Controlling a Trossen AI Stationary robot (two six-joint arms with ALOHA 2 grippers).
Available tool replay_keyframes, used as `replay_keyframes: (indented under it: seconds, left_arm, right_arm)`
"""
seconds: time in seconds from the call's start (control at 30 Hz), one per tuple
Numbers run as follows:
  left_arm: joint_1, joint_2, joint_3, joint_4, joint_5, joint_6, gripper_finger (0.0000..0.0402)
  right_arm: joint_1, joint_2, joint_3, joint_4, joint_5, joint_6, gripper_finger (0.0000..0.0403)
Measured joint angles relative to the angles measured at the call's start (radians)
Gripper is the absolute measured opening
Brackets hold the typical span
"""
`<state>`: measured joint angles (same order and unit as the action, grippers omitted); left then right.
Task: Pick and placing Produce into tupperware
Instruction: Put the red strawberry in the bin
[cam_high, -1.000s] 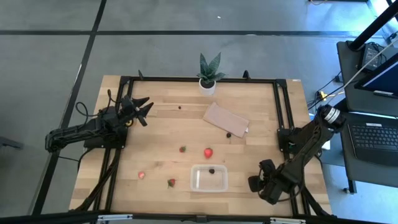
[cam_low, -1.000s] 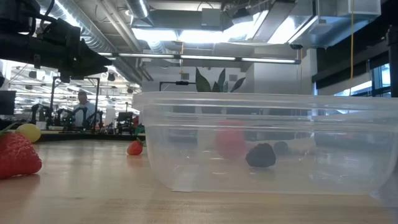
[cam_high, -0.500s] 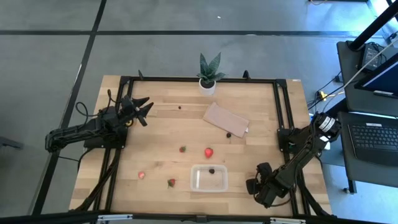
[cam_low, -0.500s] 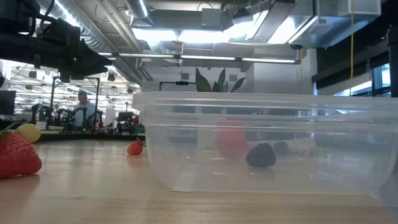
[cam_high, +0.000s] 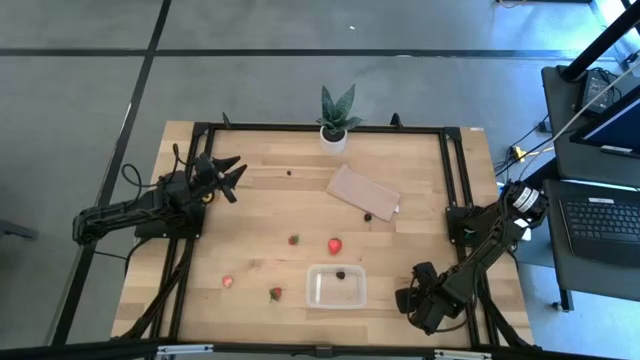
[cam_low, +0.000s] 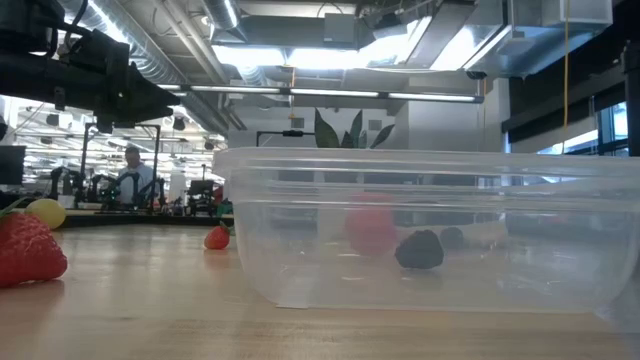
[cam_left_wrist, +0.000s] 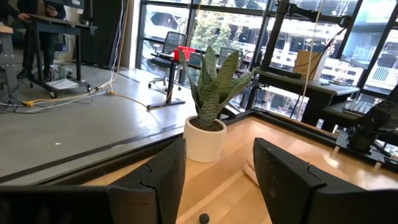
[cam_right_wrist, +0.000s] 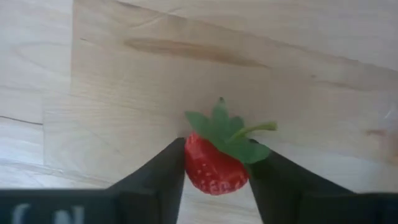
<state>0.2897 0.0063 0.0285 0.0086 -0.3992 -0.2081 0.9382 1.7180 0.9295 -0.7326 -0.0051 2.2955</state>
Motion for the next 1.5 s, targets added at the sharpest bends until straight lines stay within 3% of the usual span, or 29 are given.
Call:
replay_keyframes:
  seconds: [0.33,0.53,0.63,0.7,0.93,1.13,1.33,1.5]
  left_arm:
    - [0.000,0.000,0.000,0.000,0.000,0.000,0.0179]
    - [0.000,0.000,0.000,0.000,0.000,0.000,0.0179]
    - [0.000,0.000,0.000,0.000,0.000,0.000,0.0179]
    - [0.000,0.000,0.000,0.000,0.000,0.000,0.0179]
    - [0.000,0.000,0.000,0.000,0.000,0.000,0.0179]
    - [0.000,0.000,0.000,0.000,0.000,0.000,0.0179]
    - [0.000,0.000,0.000,0.000,0.000,0.000,0.0179]
    - [0.000,0.000,0.000,0.000,0.000,0.000,0.0179]
  right_arm:
    - [0.000,0.000,0.012,0.004,0.025,0.003,0.0139]
    - [-0.026,-0.079,0.109,-0.020,0.258,-0.051,0.0139]
    - [-0.062,-0.126,0.188,-0.047,0.373,-0.201,0.0139]
    - [-0.102,-0.140,0.248,-0.070,0.385,-0.353,0.0141]
    - [-0.297,-0.107,0.445,-0.116,0.371,-0.837,0.0141]
    - [-0.428,-0.026,0.552,-0.115,0.228,-1.177,0.0142]
    - [-0.467,0.097,0.591,-0.101,0.086,-1.384,0.0142]
    - [-0.466,0.193,0.591,-0.112,0.053,-1.450,0.0142]
